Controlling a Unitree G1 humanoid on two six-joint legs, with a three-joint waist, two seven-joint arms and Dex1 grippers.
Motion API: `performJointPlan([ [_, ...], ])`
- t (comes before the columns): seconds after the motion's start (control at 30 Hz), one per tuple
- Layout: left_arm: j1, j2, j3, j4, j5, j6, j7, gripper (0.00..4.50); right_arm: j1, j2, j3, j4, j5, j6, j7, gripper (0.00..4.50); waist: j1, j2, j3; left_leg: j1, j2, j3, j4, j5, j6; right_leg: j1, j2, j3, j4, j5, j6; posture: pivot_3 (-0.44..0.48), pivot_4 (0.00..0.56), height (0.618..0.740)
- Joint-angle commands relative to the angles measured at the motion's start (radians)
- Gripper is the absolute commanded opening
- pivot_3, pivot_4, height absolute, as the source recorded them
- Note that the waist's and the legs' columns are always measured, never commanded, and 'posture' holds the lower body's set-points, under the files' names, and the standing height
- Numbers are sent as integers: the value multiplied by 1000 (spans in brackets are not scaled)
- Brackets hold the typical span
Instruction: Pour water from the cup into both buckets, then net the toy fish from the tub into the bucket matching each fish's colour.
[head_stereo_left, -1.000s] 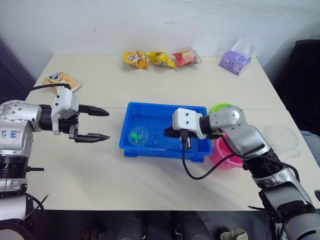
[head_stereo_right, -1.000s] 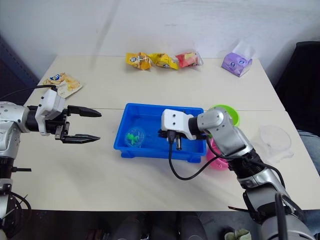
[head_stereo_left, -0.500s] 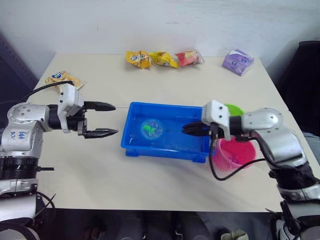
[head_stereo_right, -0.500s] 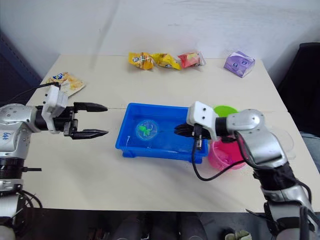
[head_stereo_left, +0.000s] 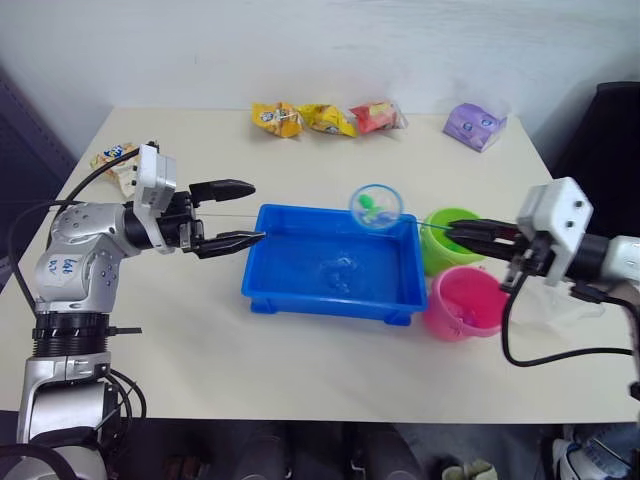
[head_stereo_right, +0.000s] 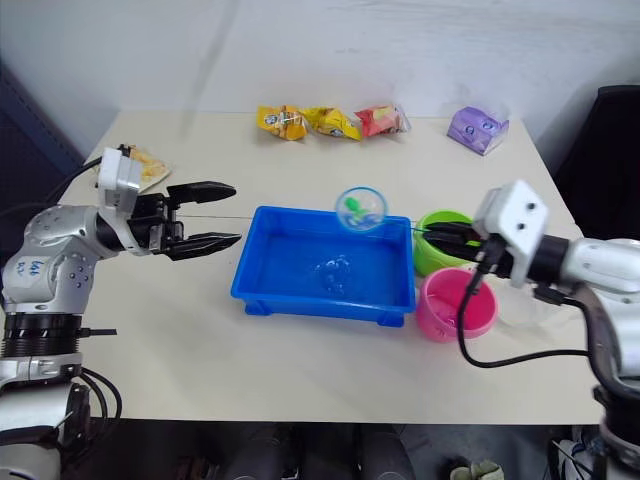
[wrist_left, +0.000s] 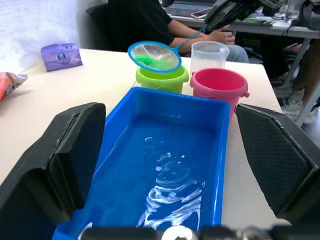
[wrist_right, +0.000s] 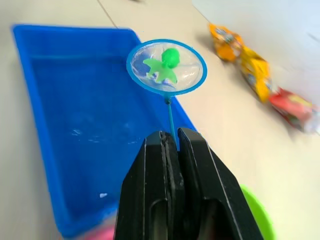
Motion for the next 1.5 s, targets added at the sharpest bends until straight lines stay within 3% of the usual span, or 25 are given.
performJointPlan([
  [0.03, -9, -7, 6, -35, -19, -7, -2, 4441, 49, -24, -112, 78, -39, -115, -22, 0, 5, 0, 0, 0, 0, 0, 0, 0, 0, 0, 0, 0, 0, 0, 0, 0, 150, 740],
  [0.17, -17, -28, 3, -26, -14, -21, 0, 4441, 128, -32, -127, 177, -113, -278, -33, 0, 8, 0, 0, 1, 0, 0, 0, 0, 0, 1, 0, 0, -1, 0, 0, 0, 150, 740],
  [0.37, -4, -79, -4, -51, -17, -34, 26, 4441, 188, -21, -81, 333, -337, -623, -208, 0, 12, 0, 0, 2, 0, 1, 0, 0, 0, 1, 1, 1, 0, 0, 0, 0, 150, 740],
  [0.53, 11, -113, -19, -55, 15, -107, 33, 4441, 238, -23, -45, 470, -604, -1078, -474, 0, 13, 0, 0, 2, 0, 2, 0, 1, -1, 1, 1, 1, 0, 0, 0, 0, 150, 740],
  [0.7, 21, -132, -23, -48, 12, -124, 51, 4441, 281, -53, -66, 567, -901, -1270, -788, 0, 12, 0, 0, 2, 0, 2, 0, 1, -1, 1, 1, 2, 0, 0, 0, 0, 150, 740],
  [0.8, 41, -165, -34, -45, 16, -141, 71, 4441, 315, -67, -66, 561, -1110, -1297, -1016, 0, 13, 1, -1, 3, 0, 3, 0, 1, -2, 1, 1, 3, 1, 0, 0, 0, 150, 740],
  [1.07, 76, -235, -111, -69, 38, -169, 67, 4441, 323, -135, 21, 569, -1306, -1259, -1286, 0, 12, 1, -1, 4, 0, 3, 0, 2, -4, 1, 3, 4, 2, 0, 0, 0, 150, 740],
  [1.27, 75, -256, -130, -64, 44, -179, 71, 4441, 327, -189, 61, 613, -1351, -1192, -1386, 0, 12, 1, -1, 4, 0, 4, 0, 3, -4, 1, 3, 4, 2, 0, 0, 0, 150, 740],
  [1.5, 80, -247, -125, -73, 41, -174, 73, 4441, 315, -208, 83, 592, -1216, -1189, -1346, 0, 11, 1, -1, 4, 1, 4, 0, 3, -4, 1, 4, 5, 2, 0, 0, 0, 150, 740],
])
